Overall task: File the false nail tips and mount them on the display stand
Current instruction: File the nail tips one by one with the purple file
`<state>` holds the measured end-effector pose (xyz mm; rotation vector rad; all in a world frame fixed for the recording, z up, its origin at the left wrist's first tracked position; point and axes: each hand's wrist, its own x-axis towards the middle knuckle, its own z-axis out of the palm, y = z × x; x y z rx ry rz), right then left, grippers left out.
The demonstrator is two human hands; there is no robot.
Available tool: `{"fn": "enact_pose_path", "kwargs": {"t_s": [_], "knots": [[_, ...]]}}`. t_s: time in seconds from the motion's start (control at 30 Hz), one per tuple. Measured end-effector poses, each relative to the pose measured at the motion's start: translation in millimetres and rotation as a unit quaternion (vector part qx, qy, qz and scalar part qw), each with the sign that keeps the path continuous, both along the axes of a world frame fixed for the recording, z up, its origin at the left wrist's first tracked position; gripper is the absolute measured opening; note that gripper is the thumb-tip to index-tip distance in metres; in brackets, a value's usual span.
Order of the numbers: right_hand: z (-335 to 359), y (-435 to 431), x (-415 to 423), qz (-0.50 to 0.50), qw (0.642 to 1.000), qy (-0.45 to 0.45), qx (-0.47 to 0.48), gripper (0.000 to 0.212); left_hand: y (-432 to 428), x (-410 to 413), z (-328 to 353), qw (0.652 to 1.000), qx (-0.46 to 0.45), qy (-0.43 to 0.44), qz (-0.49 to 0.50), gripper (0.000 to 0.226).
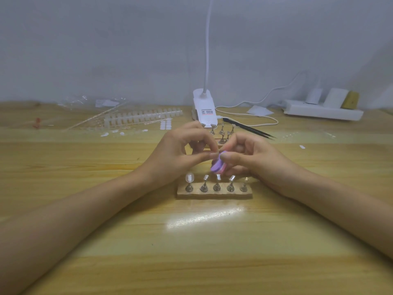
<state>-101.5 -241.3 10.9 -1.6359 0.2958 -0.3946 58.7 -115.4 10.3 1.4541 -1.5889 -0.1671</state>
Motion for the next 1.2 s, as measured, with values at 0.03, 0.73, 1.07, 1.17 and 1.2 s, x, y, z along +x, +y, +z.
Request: {"fn": "enact_pose_path", "kwargs": {"t_s": [0.03, 0.73, 1.07, 1.17, 1.2], "knots": [[-0.7, -0.5, 0.3, -0.012, 1.0, -0.006, 0.009, 0.027, -0.3, -0.1, -0.1, 1.0, 0.0, -0.004, 0.0, 0.008], [6.9, -9.7, -20.5, -0.043, 0.888, 0.029, -0.456, 0.018, 2.5, 3.9, 3.0, 0.991, 0.027, 0.128, -0.016, 0.014], [30.2, 13.5, -13.1, -0.071, 0.838, -0.123, -0.527, 0.013, 5.6, -3.7, 8.9, 0.97, 0.068, 0.206, -0.112, 0.006], [36.9, 18.2, -14.6, -0.094, 0.83, -0.141, -0.532, 0.014, 7.0, -4.8, 19.0, 0.964, 0.095, 0.216, -0.121, 0.017], [39.0, 19.3, -15.2, -0.1, 0.829, -0.145, -0.531, 0.015, 7.4, -5.0, 22.6, 0.966, 0.107, 0.206, -0.115, 0.015]]}}
